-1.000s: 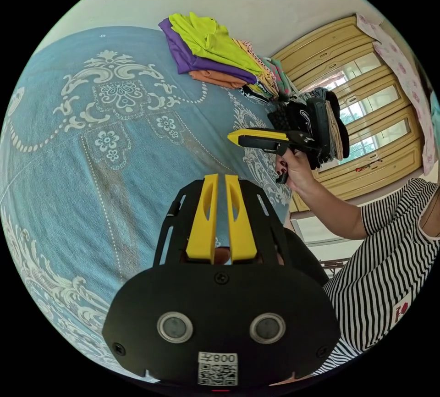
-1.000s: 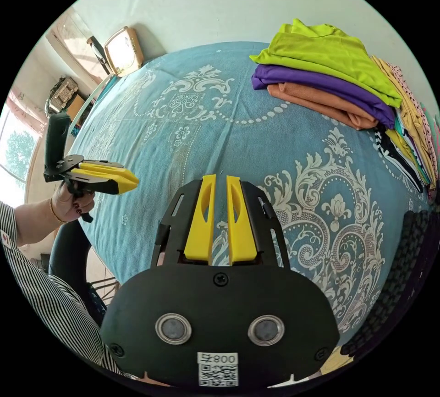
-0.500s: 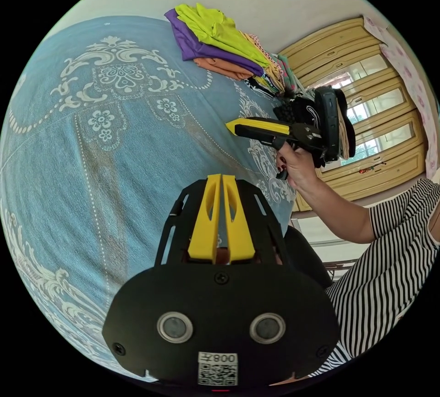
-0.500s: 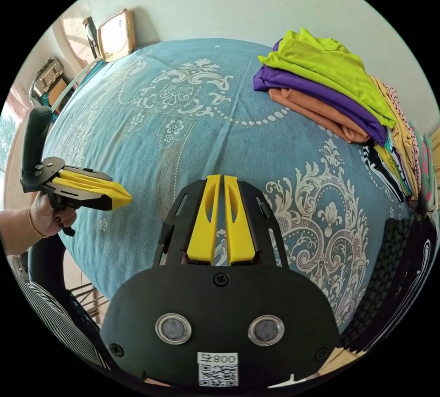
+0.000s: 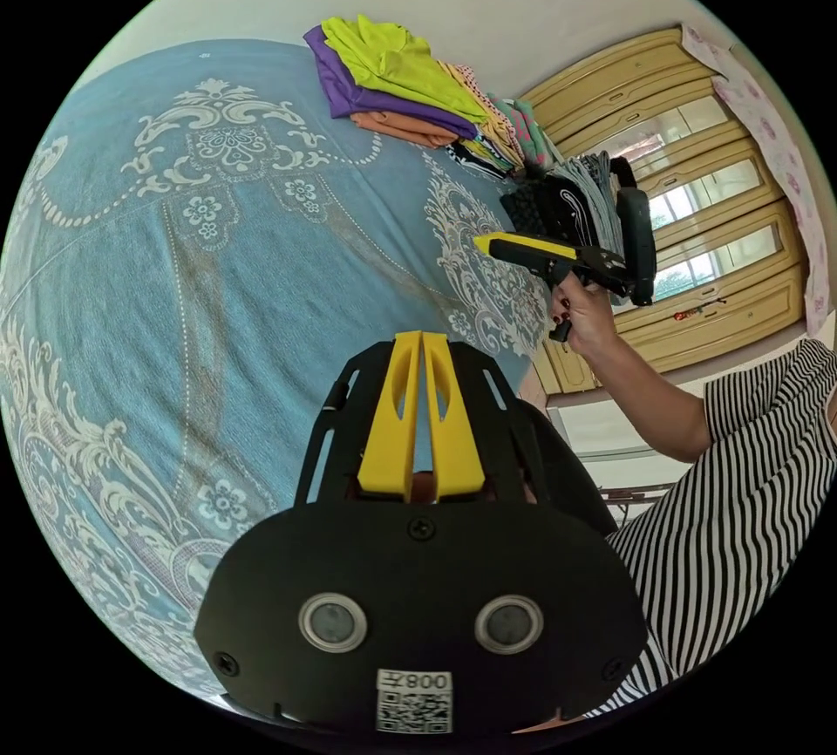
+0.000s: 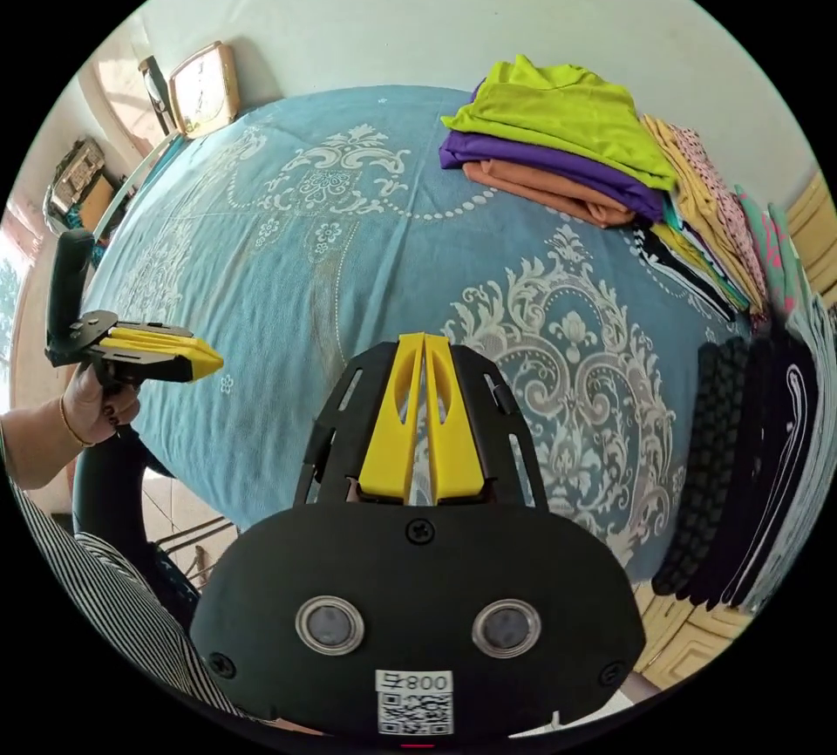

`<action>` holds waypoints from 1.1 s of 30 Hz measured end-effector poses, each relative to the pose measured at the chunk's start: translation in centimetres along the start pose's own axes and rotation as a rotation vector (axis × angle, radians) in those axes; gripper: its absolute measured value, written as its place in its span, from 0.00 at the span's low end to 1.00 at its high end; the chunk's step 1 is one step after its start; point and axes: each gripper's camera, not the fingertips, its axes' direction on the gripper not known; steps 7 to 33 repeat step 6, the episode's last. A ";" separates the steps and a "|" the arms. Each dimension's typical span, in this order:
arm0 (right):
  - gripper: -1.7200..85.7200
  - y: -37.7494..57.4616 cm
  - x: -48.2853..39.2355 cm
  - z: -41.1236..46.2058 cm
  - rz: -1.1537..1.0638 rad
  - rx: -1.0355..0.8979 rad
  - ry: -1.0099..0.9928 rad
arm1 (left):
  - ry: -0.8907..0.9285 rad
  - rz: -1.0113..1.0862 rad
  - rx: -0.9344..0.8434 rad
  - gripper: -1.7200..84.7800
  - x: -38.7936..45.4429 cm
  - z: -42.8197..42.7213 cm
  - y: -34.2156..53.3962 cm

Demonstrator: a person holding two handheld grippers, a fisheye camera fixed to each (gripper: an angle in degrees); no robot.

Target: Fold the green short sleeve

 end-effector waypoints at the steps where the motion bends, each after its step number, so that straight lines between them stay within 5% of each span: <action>1: 0.02 2.4 1.3 -1.5 0.055 -0.012 -0.009 | 0.009 0.013 -0.009 0.02 0.8 -0.1 0.8; 6: 0.02 13.8 6.7 -5.0 0.332 -0.153 0.044 | 0.026 0.065 -0.065 0.02 4.3 0.3 4.2; 33: 0.02 13.8 6.7 -5.0 0.332 -0.153 0.044 | 0.026 0.065 -0.065 0.02 4.3 0.3 4.2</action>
